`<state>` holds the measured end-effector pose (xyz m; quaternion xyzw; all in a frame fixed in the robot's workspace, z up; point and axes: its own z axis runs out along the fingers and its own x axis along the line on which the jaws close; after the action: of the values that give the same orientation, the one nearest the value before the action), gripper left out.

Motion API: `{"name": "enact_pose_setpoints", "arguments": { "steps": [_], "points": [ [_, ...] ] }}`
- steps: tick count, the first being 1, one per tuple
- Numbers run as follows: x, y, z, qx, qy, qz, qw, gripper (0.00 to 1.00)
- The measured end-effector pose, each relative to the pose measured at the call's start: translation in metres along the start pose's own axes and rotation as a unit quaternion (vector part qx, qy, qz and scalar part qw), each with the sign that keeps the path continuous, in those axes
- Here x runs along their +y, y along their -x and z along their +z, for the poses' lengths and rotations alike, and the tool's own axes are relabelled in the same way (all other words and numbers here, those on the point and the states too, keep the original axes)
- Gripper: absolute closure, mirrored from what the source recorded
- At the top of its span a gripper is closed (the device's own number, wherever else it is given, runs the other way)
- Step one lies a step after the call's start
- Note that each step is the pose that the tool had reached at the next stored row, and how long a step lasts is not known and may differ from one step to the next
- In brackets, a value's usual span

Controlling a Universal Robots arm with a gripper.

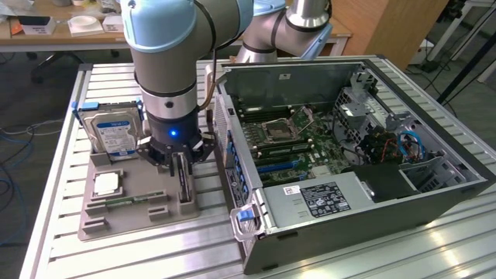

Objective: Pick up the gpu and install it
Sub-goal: 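Pick up the gpu and move the gpu toward the slot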

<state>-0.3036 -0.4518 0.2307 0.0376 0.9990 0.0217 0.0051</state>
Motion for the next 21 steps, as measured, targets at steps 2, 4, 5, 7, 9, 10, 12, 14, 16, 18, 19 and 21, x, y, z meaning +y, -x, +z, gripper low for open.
{"name": "enact_pose_setpoints", "arguments": {
  "steps": [2,4,5,7,9,10,12,14,16,18,19,21],
  "points": [
    [0.0000,0.0000,0.0000,0.0000,0.0000,0.000,1.0000,0.60],
    [0.0000,0.0000,0.0000,0.0000,0.0000,0.000,1.0000,0.60],
    [0.0000,0.0000,0.0000,0.0000,0.0000,0.000,1.0000,0.60],
    [0.0000,0.0000,0.0000,0.0000,0.0000,0.000,1.0000,0.60],
    [0.0000,0.0000,0.0000,0.0000,0.0000,0.000,1.0000,0.61],
    [0.0000,0.0000,0.0000,0.0000,0.0000,0.000,1.0000,0.68],
    [0.0000,0.0000,0.0000,0.0000,0.0000,0.000,1.0000,0.68],
    [0.0000,0.0000,0.0000,0.0000,0.0000,0.000,1.0000,0.68],
    [0.0000,0.0000,0.0000,0.0000,0.0000,0.000,1.0000,0.68],
    [0.0000,0.0000,0.0000,0.0000,0.0000,0.000,1.0000,0.68],
    [0.0000,0.0000,0.0000,0.0000,0.0000,0.000,1.0000,0.68],
    [0.0000,0.0000,0.0000,0.0001,0.0000,0.000,1.0000,0.69]
  ]
}}
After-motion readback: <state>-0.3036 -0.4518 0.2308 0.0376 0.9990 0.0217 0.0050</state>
